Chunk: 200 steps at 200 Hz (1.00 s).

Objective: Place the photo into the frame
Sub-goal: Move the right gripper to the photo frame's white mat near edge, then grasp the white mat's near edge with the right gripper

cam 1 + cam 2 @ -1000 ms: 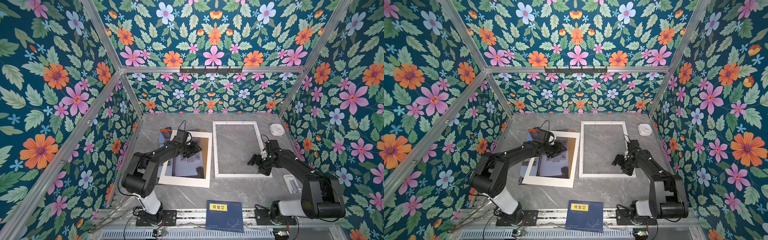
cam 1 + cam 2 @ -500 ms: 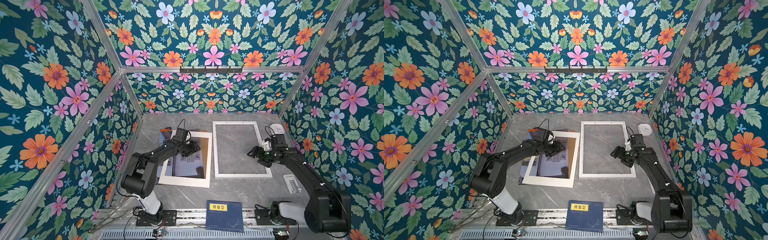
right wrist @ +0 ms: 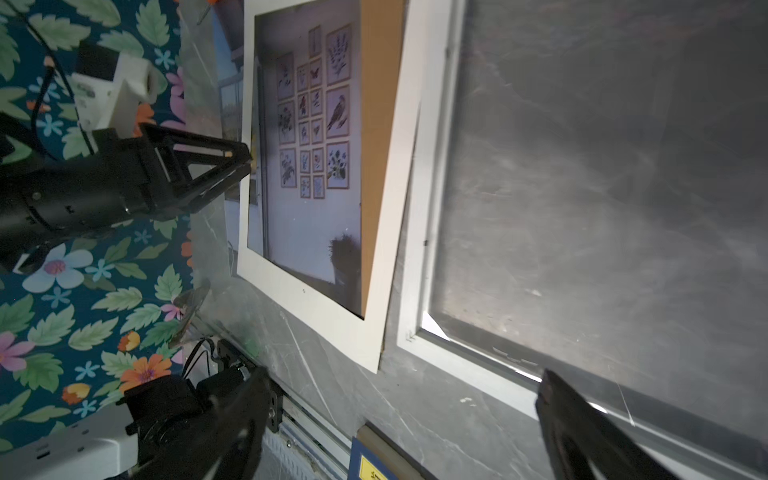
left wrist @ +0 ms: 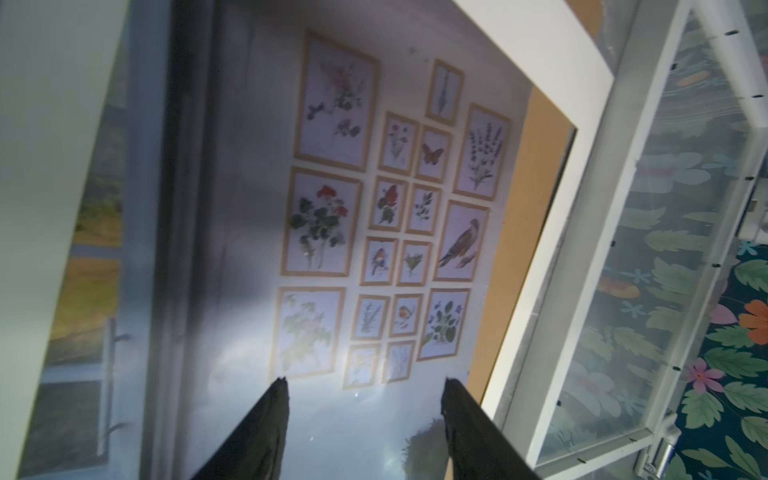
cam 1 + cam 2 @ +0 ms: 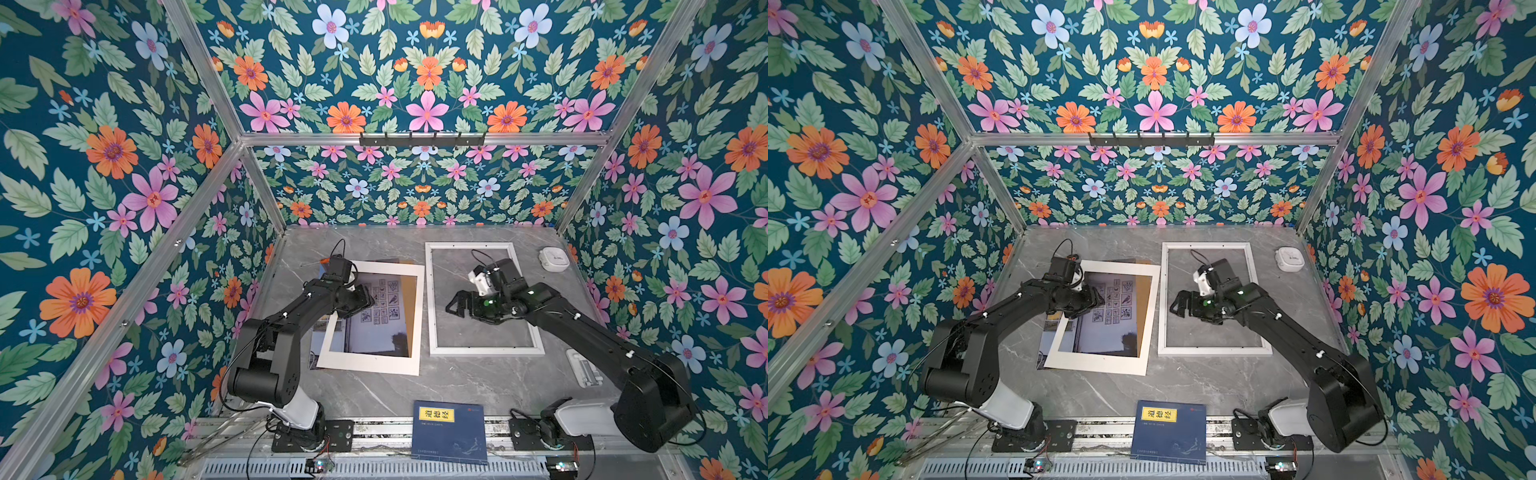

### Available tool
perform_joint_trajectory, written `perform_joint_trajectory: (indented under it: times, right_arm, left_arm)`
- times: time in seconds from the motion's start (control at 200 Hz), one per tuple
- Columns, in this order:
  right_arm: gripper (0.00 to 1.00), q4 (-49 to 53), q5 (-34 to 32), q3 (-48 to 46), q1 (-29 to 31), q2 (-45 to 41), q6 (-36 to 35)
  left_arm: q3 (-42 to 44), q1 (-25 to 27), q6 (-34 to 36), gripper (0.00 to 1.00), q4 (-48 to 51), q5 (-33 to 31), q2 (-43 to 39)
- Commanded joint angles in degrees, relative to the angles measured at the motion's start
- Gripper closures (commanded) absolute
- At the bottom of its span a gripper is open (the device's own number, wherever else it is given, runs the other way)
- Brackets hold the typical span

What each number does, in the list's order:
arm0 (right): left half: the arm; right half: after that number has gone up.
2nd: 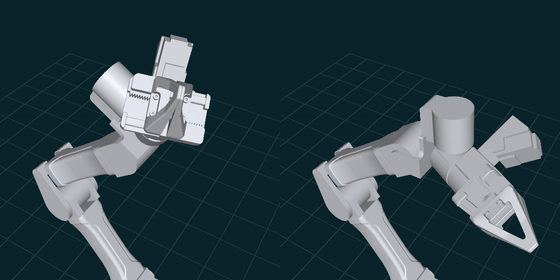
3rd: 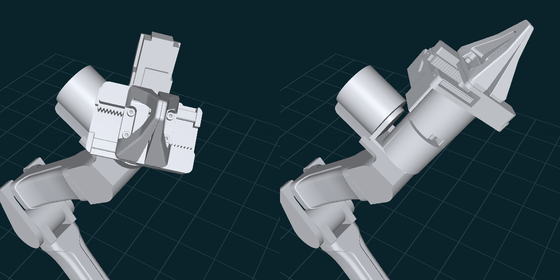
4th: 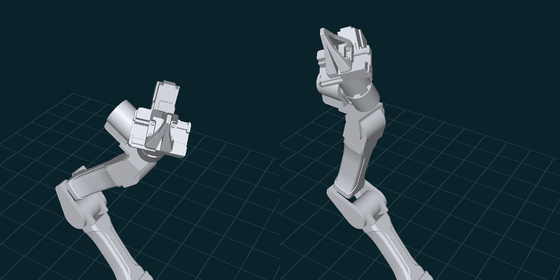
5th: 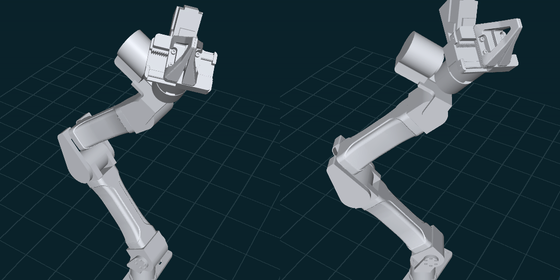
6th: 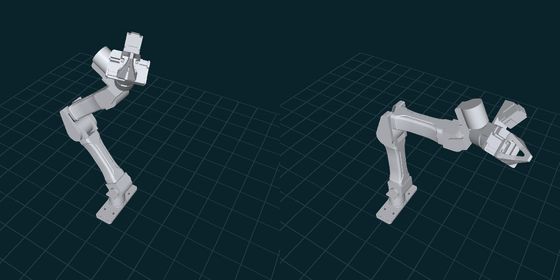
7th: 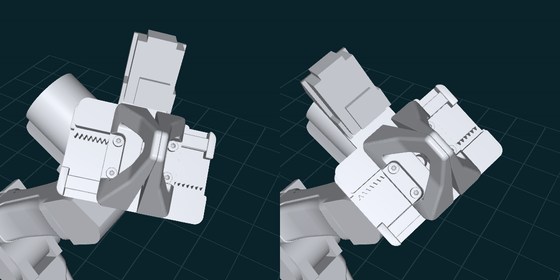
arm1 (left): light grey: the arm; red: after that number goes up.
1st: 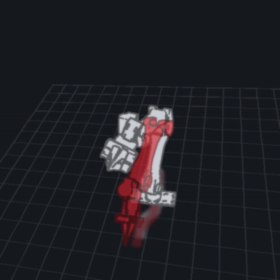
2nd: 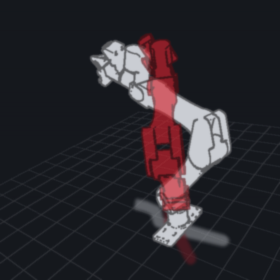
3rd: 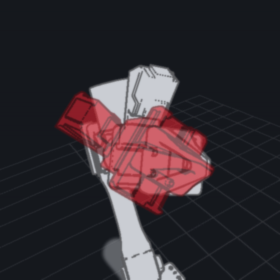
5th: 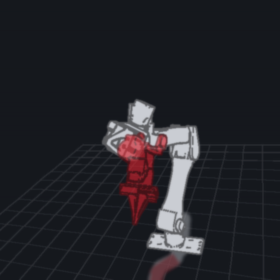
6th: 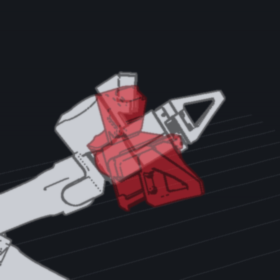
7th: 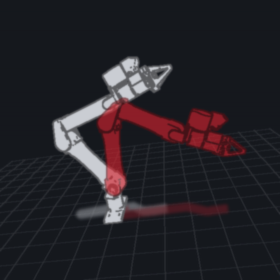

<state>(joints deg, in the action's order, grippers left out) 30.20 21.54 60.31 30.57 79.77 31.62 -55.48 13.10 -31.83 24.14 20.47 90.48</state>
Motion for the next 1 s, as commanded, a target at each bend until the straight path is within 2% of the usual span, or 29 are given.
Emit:
perform_joint_trajectory:
  times: [0.0, 0.135, 0.335, 0.565, 0.835, 0.995]
  right_arm:
    - [0.01, -2.44, -7.30, 2.80, 6.88, 4.01, 2.02]
    - [0.01, -3.56, -8.70, 5.07, 14.56, 9.88, 5.68]
    - [0.01, -5.30, -6.77, 2.94, 20.00, 12.37, 10.92]
    - [0.04, -15.19, 2.71, -6.21, 20.88, 10.00, 19.33]
    - [0.14, -25.52, 5.53, -13.22, 22.56, 10.41, 26.53]
    - [0.20, -31.66, 5.27, -16.05, 22.62, 11.60, 30.05]
  left_arm:
    - [2.02, -0.45, 0.64, 0.38, 0.21, 0.55, -0.81]
    - [4.69, -0.36, -1.33, 0.38, -2.17, 4.49, -0.54]
    - [6.28, -0.37, -0.95, 0.37, 0.99, 6.47, -2.39]
    - [8.53, 1.09, -0.61, 0.36, 5.31, 9.86, -5.46]
    - [13.09, 3.82, -2.34, 0.36, 6.53, 11.06, -9.14]
    - [15.37, 5.20, -2.44, 0.37, 5.93, 10.90, -8.06]
